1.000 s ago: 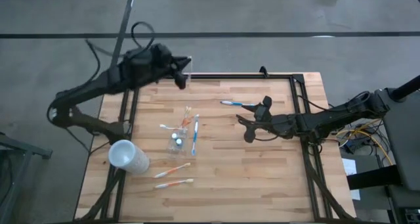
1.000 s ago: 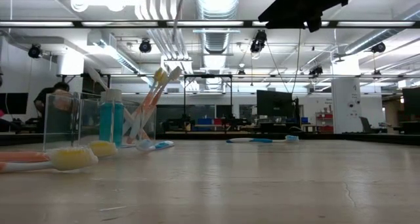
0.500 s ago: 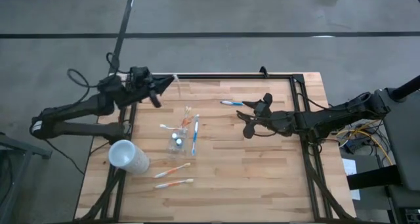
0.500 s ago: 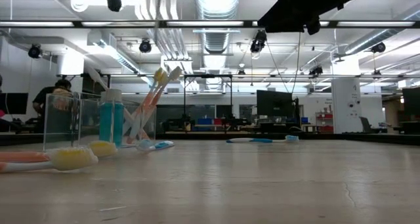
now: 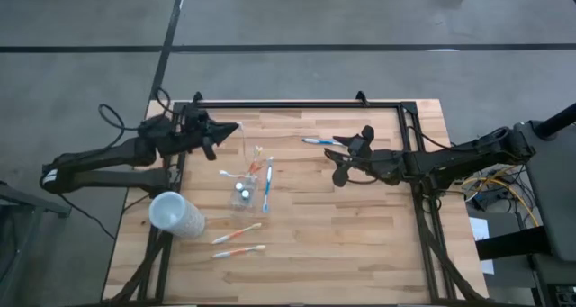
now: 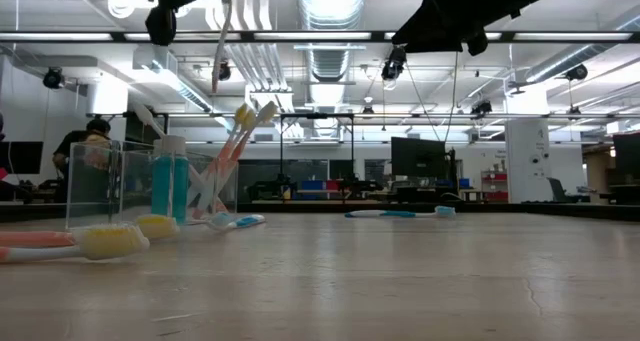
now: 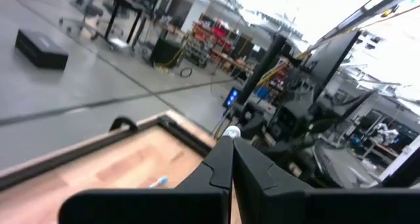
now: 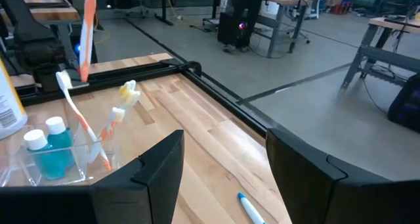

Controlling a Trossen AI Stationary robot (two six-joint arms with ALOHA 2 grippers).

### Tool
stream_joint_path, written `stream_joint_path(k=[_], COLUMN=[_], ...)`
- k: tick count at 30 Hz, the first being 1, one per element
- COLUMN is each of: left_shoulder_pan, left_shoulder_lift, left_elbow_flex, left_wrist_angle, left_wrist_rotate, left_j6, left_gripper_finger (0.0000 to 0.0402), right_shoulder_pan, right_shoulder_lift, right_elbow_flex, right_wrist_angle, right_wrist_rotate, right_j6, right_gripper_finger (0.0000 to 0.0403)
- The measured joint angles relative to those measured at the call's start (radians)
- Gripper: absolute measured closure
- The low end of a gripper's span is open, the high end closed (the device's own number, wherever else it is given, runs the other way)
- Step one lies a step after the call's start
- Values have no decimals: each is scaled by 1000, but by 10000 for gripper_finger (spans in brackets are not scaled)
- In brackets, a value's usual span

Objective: Pick & Place toothbrushing station
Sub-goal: Put the orange toothbrush into the transparent organizer

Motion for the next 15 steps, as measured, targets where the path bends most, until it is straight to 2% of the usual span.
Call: stream_joint_path(k=[9, 15], left_shoulder_pan=[-2, -2], left_shoulder_lift=[5, 5], left_elbow_flex=[-92, -173], left_wrist_angle=[34, 137], left_wrist_rotate=[2, 2], left_j6=[-13, -33], left_gripper_finger=[396, 398], right_shoulder_pan=[0, 0], right_shoulder_lift=[0, 0], right_elbow_flex=[0, 0], right_wrist_angle=[0, 0], right_wrist_rotate=[0, 0], right_j6=[31, 31], right_gripper_finger=[193, 193])
